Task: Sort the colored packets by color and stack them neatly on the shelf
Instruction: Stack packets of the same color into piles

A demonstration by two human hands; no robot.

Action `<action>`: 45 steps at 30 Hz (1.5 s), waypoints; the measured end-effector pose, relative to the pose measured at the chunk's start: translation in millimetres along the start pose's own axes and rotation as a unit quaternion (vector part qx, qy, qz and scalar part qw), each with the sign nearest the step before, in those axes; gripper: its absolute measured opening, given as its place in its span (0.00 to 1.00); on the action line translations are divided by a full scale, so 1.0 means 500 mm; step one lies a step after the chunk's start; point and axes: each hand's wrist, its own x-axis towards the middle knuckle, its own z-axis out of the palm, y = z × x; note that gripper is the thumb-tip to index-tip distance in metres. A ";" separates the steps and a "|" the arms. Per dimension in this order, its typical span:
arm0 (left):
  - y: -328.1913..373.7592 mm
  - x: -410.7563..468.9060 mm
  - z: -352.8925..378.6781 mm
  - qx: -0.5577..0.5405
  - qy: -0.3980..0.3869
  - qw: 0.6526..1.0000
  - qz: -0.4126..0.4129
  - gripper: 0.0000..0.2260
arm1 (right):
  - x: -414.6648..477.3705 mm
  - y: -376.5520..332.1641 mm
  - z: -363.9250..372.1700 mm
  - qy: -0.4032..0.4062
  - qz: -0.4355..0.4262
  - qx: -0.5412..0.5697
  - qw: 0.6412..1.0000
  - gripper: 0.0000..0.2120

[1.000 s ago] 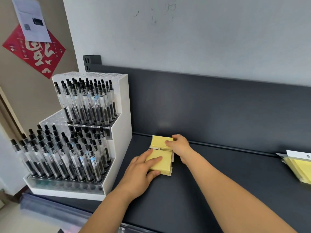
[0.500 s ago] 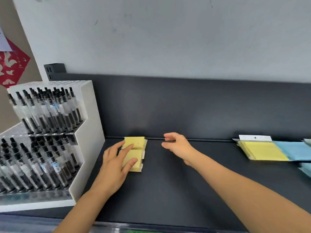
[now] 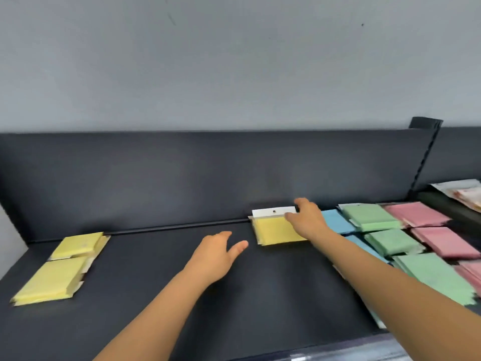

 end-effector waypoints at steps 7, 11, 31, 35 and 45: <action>0.108 0.106 0.106 -0.068 0.026 0.989 -0.130 0.31 | 0.041 0.059 -0.052 -0.124 -0.072 -0.068 0.987 0.31; 0.123 0.141 0.132 -0.090 0.043 0.980 -0.173 0.29 | 0.056 0.063 -0.043 -0.151 -0.120 -0.120 0.974 0.29; 0.132 0.198 0.100 -0.327 -0.022 0.911 -0.252 0.32 | 0.078 0.083 -0.022 -0.202 -0.177 -0.148 0.952 0.24; 0.128 0.183 0.104 -0.392 -0.008 0.888 -0.241 0.27 | 0.058 0.086 -0.016 -0.189 -0.191 -0.122 0.956 0.28; 0.059 0.079 0.037 -0.370 0.006 0.926 -0.074 0.23 | 0.003 0.039 0.024 -0.270 -0.057 0.205 0.939 0.33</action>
